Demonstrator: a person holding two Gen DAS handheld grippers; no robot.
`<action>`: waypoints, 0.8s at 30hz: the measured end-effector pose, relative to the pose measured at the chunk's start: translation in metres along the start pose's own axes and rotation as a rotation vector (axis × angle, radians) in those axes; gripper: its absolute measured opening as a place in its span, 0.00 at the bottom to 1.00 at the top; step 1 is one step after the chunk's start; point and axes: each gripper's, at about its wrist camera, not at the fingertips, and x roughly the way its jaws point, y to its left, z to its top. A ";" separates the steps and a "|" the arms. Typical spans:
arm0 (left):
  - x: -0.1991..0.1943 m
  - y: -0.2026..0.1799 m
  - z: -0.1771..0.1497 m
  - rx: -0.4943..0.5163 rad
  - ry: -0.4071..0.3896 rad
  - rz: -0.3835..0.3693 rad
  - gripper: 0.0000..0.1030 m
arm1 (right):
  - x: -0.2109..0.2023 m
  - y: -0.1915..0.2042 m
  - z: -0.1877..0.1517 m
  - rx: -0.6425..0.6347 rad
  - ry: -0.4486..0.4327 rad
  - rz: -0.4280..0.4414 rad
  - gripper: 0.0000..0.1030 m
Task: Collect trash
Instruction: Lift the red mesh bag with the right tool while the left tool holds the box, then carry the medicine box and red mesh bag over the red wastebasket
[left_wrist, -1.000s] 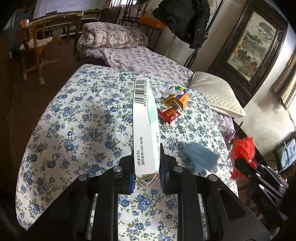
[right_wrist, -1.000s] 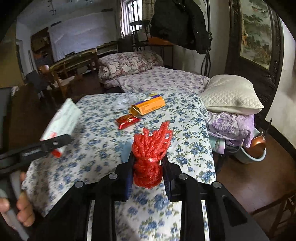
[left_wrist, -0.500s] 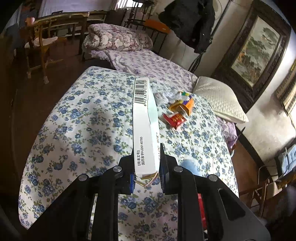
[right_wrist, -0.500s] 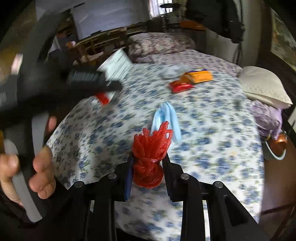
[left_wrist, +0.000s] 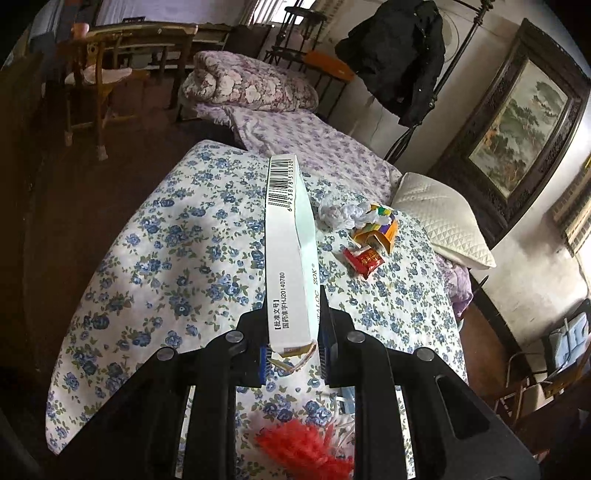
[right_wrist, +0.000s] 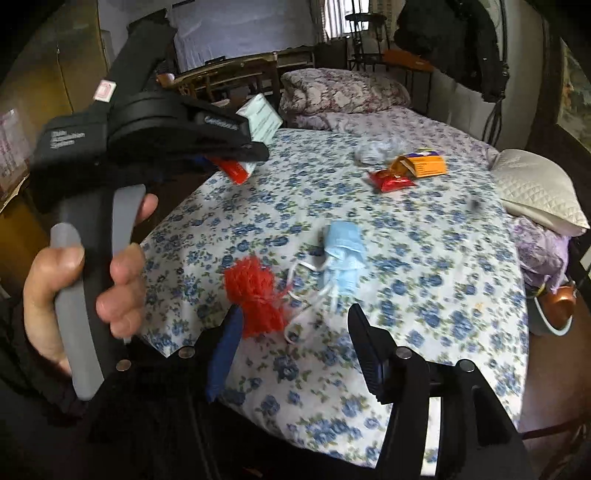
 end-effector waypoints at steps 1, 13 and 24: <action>0.000 -0.001 0.000 0.005 -0.003 0.004 0.21 | 0.007 0.001 0.003 -0.003 0.009 0.009 0.56; -0.008 0.026 0.012 -0.042 -0.030 0.031 0.21 | 0.053 0.026 0.004 -0.048 0.089 0.045 0.30; -0.005 0.017 0.008 -0.012 -0.013 0.023 0.21 | -0.028 -0.007 0.005 0.008 -0.075 -0.018 0.28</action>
